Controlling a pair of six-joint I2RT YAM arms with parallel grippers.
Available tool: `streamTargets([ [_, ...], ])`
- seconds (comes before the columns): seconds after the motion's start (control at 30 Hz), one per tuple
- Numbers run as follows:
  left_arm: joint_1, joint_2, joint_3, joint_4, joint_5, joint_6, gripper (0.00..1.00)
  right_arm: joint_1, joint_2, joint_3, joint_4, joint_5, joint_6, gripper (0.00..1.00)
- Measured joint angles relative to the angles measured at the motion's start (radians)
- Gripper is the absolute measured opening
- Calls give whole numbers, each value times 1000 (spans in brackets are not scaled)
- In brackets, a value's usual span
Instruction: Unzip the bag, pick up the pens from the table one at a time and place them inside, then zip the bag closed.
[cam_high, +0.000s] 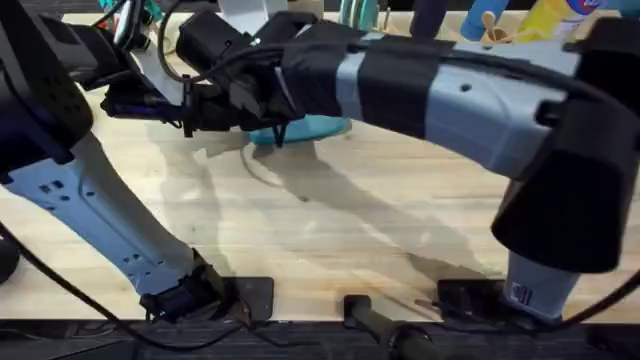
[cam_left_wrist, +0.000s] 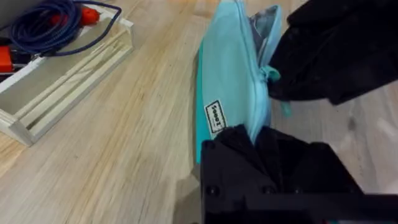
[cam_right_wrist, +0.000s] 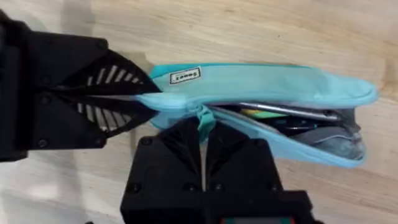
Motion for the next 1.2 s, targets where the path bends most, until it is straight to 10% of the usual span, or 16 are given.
streamTargets([
  [1.2, -3, 0, 0, -4, 0, 0, 42, -66, -24, 47, -106, -62, -147, 32],
])
